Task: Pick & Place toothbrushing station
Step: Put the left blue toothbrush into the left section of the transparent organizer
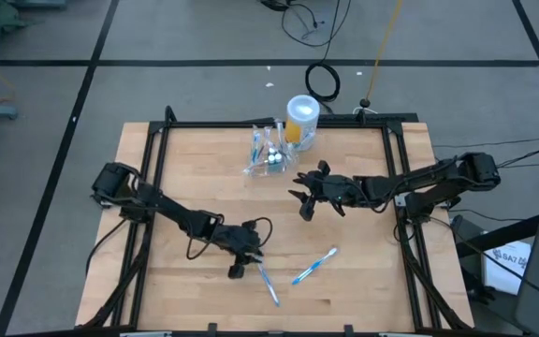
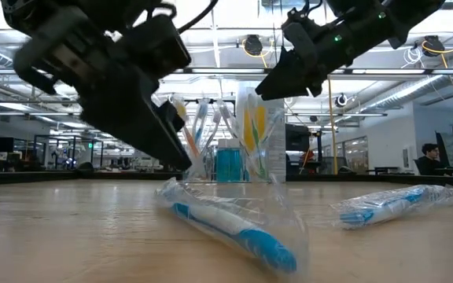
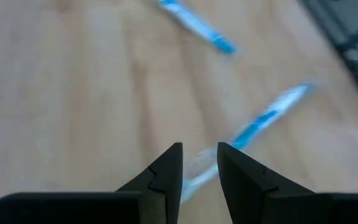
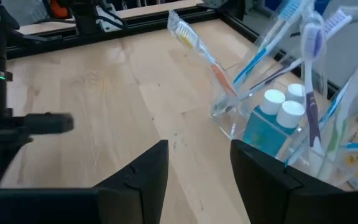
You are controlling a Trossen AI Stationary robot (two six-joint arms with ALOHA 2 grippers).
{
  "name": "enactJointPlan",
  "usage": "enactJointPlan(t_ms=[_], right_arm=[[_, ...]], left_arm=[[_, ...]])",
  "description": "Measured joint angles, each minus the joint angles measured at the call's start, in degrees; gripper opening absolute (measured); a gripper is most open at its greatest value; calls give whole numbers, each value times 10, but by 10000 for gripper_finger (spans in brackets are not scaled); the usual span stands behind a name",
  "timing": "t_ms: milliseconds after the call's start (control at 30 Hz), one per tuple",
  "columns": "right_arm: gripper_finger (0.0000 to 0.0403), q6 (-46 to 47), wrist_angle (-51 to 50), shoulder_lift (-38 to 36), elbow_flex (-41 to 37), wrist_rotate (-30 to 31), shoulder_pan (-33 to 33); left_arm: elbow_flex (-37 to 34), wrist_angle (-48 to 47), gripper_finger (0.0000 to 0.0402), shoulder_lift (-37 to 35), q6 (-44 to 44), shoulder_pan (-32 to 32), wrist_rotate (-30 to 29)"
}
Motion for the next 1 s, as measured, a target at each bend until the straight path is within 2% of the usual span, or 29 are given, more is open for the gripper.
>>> enactJointPlan(t_ms=[133, 333, 467, 767, 1000], right_arm=[[164, -20, 18, 0, 0, 0, 0], [164, -27, 19, 0, 0, 0, 0], [164, -28, 19, 0, 0, 0, 0], [164, -28, 19, 0, 0, 0, 0], [164, -28, 19, 0, 0, 0, 0]], left_arm=[[0, 13, 104, 0, 37, -17, 25], [0, 23, 104, 0, 165, -30, 27], [5, 29, 104, 0, 136, -19, 26], [87, -112, 104, 12, 185, -19, 26], [151, -209, 104, 81, 211, -18, 45]])
